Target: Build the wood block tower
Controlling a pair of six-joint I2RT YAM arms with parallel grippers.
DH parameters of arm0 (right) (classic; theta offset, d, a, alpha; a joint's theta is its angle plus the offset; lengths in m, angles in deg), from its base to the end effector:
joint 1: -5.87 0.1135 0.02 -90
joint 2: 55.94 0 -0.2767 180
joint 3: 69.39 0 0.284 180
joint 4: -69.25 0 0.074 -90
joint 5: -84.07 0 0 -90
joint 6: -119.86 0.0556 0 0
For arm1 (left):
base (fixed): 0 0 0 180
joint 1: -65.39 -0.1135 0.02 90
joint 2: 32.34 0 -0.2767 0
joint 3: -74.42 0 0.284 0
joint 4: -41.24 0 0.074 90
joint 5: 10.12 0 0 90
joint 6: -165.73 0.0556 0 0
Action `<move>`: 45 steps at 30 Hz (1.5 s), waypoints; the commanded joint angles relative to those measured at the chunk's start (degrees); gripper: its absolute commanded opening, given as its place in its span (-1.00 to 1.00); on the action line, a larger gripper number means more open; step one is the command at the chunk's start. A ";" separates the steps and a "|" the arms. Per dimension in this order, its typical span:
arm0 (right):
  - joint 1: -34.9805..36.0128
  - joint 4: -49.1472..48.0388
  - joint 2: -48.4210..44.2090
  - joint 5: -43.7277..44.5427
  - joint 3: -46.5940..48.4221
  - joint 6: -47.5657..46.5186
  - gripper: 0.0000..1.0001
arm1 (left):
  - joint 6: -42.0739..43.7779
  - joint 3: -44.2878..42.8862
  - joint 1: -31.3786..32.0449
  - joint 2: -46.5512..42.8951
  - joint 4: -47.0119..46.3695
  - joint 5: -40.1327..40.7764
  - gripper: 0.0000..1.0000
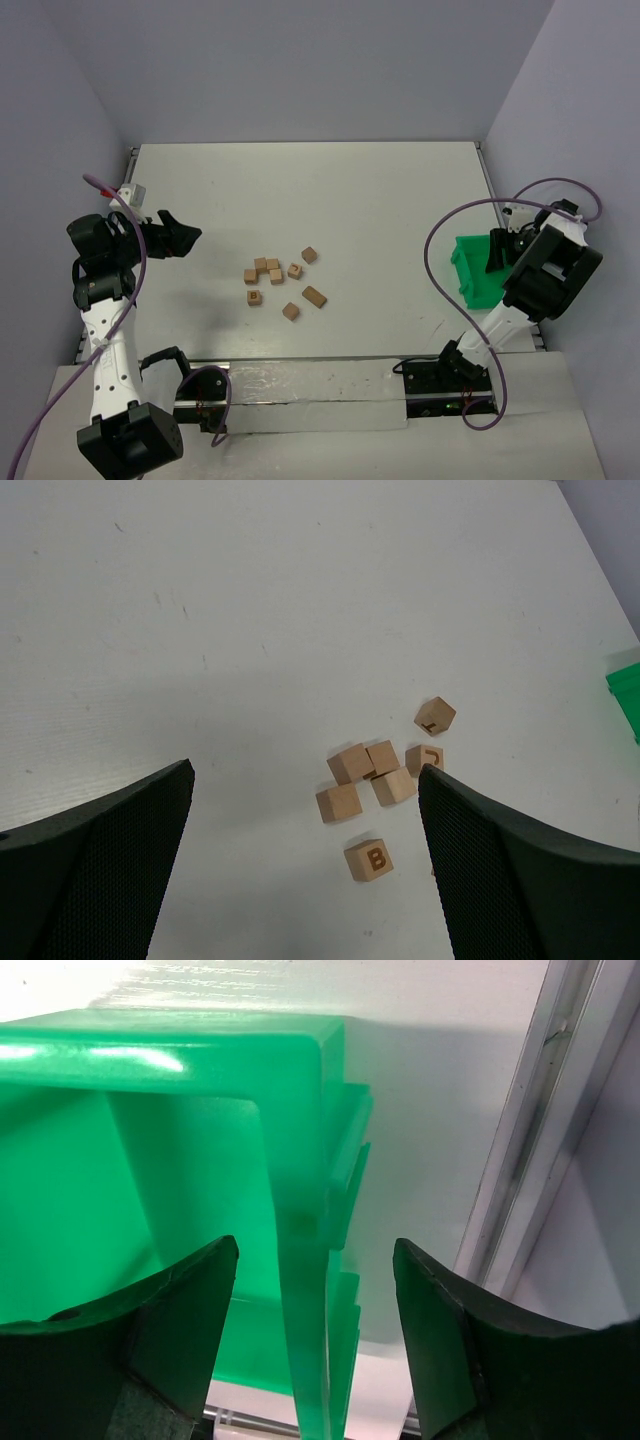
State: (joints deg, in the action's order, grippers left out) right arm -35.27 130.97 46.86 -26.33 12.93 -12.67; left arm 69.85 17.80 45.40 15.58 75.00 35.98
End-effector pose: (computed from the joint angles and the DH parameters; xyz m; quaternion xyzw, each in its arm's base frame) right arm 0.2872 -0.2252 0.1590 -0.0240 0.9817 0.0870 0.1677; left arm 0.2186 0.0385 0.3135 0.0204 0.8076 -0.2518 0.5329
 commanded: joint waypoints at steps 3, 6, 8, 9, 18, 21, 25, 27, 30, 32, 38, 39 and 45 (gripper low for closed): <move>-0.26 3.66 -5.93 0.46 4.18 2.03 0.45 | -1.04 0.76 -0.40 -0.47 -3.57 -0.40 0.99; 0.48 3.74 -7.72 1.67 4.61 2.48 0.47 | -1.41 0.89 -0.40 -0.75 -3.92 -0.57 0.99; 1.14 4.00 -9.17 2.26 4.93 2.77 0.48 | -1.44 0.95 -0.49 -0.90 -4.01 -0.60 0.98; 1.66 4.26 -9.95 2.48 5.19 2.86 0.48 | -1.36 0.99 -0.49 -1.03 -3.92 -0.52 0.99; 10.25 3.52 -19.93 8.71 7.65 4.72 0.99 | -0.23 0.84 -0.46 -1.90 -3.52 -1.02 0.98; 14.86 6.17 -22.44 8.12 10.86 6.03 0.99 | 1.21 0.48 -0.40 -1.99 -2.58 -1.32 0.98; 26.05 7.64 -24.62 7.36 15.07 10.58 0.99 | 1.75 0.64 -0.44 -1.99 -2.61 -1.63 0.99; 32.72 7.92 -24.69 6.09 16.02 13.62 0.99 | 1.99 0.87 -0.40 -2.10 -2.63 -1.81 0.98; 42.08 6.69 -22.82 4.00 16.44 17.17 0.99 | 4.93 0.59 -0.40 -1.71 -1.65 -4.72 0.98; 47.47 5.56 -21.49 3.20 16.28 18.62 0.99 | 10.63 -0.48 -0.40 -1.11 1.38 -8.05 0.99; 57.94 -0.03 -16.35 1.95 13.12 22.64 0.99 | 28.74 -8.61 2.33 7.03 18.02 -8.49 0.93; 58.21 -1.11 -16.03 1.91 12.22 23.19 0.99 | 29.91 -9.52 3.03 8.74 19.26 -7.70 0.92; 58.47 -5.45 -15.72 1.33 7.22 25.42 0.99 | 35.11 -13.50 18.33 14.67 22.52 6.76 0.95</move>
State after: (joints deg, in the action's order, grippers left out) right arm 23.34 130.59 31.76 -24.11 22.41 9.78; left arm 97.42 8.09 53.57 27.95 93.09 33.38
